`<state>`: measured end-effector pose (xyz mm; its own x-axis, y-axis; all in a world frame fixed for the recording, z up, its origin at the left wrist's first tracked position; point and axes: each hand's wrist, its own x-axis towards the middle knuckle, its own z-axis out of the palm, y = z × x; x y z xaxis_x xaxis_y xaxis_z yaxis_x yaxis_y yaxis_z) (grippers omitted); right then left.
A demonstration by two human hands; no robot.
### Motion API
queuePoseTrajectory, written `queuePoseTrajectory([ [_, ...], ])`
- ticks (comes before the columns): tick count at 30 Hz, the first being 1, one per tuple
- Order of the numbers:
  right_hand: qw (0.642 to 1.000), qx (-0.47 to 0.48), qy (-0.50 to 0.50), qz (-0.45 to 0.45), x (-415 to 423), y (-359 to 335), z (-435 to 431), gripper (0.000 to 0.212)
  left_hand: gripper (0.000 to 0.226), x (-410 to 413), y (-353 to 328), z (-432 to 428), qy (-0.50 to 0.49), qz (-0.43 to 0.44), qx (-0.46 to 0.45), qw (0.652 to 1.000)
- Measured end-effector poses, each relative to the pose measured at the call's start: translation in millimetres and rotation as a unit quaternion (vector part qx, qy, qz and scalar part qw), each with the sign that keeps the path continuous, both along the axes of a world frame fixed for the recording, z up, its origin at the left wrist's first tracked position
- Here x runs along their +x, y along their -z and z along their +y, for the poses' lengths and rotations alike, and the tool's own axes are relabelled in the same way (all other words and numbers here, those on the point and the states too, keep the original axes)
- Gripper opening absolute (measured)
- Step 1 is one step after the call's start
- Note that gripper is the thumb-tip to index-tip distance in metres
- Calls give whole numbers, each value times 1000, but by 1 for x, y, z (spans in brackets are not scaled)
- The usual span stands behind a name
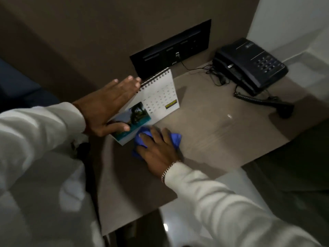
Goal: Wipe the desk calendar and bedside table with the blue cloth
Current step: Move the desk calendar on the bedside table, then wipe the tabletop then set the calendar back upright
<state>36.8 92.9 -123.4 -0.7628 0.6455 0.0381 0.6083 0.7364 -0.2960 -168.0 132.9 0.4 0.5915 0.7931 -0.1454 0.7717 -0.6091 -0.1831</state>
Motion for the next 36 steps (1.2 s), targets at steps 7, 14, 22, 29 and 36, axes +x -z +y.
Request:
queuePoseTrajectory([
  [7, 982, -46, 152, -102, 102, -4, 71, 44, 94, 12, 3, -13, -82, -56, -6, 995],
  [14, 952, -139, 252, -102, 159, -26, 118, 60, 73, 34, -4, -32, -276, -294, 109, 908],
  [22, 966, -73, 214, -123, 178, 8, 77, 76, 72, 75, 34, -67, -580, -509, 208, 600],
  [29, 932, -187, 220, -220, 167, -26, 85, 88, 53, 94, 31, -78, -644, -658, 82, 381],
  [36, 917, -241, 214, 233, 73, -104, 123, 65, 51, 96, 16, -79, -632, -713, 92, 291],
])
